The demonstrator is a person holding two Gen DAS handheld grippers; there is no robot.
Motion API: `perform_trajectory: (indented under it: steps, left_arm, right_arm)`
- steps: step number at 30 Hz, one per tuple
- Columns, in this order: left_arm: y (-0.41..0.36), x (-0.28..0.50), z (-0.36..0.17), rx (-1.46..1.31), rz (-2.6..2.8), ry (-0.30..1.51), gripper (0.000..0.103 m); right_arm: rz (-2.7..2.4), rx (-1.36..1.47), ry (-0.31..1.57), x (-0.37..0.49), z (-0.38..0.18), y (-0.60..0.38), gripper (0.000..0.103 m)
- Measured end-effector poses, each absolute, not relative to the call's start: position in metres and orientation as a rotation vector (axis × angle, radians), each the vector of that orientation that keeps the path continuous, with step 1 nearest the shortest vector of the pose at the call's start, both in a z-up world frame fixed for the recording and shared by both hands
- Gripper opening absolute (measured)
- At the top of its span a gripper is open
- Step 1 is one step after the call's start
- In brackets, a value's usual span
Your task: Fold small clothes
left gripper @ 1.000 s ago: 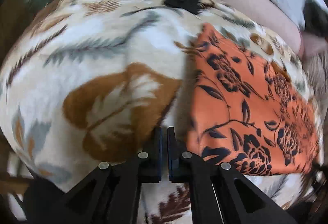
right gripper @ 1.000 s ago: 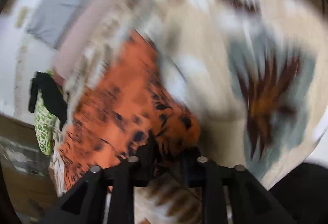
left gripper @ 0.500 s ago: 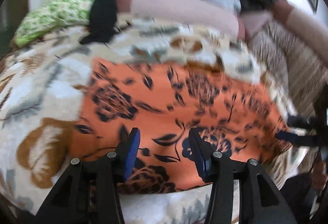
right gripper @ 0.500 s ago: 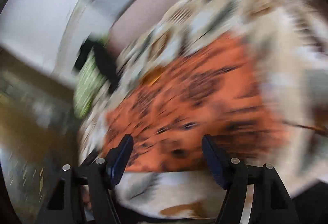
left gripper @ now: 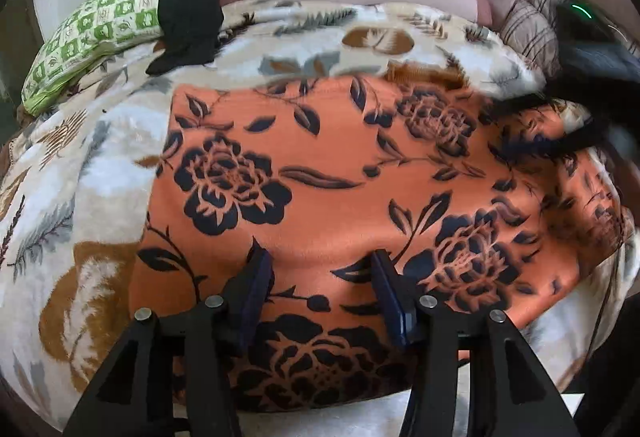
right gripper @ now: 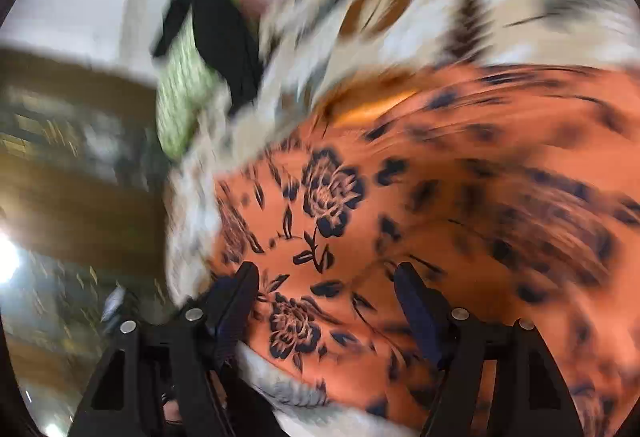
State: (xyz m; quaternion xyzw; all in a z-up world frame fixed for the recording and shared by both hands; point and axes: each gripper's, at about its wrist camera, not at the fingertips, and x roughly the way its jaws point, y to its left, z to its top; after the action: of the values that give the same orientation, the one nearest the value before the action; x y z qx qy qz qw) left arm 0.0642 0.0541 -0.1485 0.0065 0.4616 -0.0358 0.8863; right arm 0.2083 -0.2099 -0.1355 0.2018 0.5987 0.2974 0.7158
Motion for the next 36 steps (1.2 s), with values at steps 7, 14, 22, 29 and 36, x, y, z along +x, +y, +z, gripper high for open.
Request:
perform_trajectory:
  steps: [7, 14, 22, 29, 36]
  left_arm:
    - [0.075, 0.063, -0.143, -0.061, -0.071, 0.944, 0.053]
    - [0.093, 0.073, -0.142, -0.14, -0.027, 0.924, 0.061]
    - [0.092, 0.059, -0.112, -0.146, 0.006, 0.861, 0.067]
    - [0.06, 0.041, -0.104, -0.128, -0.057, 0.85, 0.067]
    - [0.038, 0.033, -0.09, -0.118, -0.078, 0.818, 0.067]
  right_arm:
    - [0.261, 0.749, 1.115, 0.271, -0.134, -0.3, 0.072]
    - [0.525, 0.418, 1.254, 0.219, -0.137, -0.242, 0.075]
    - [0.209, 0.634, 0.948, 0.13, -0.092, -0.344, 0.078]
    - [0.246, 0.849, 1.024, 0.0, -0.13, -0.38, 0.078]
    - [0.135, 1.042, 0.959, 0.003, -0.172, -0.389, 0.079]
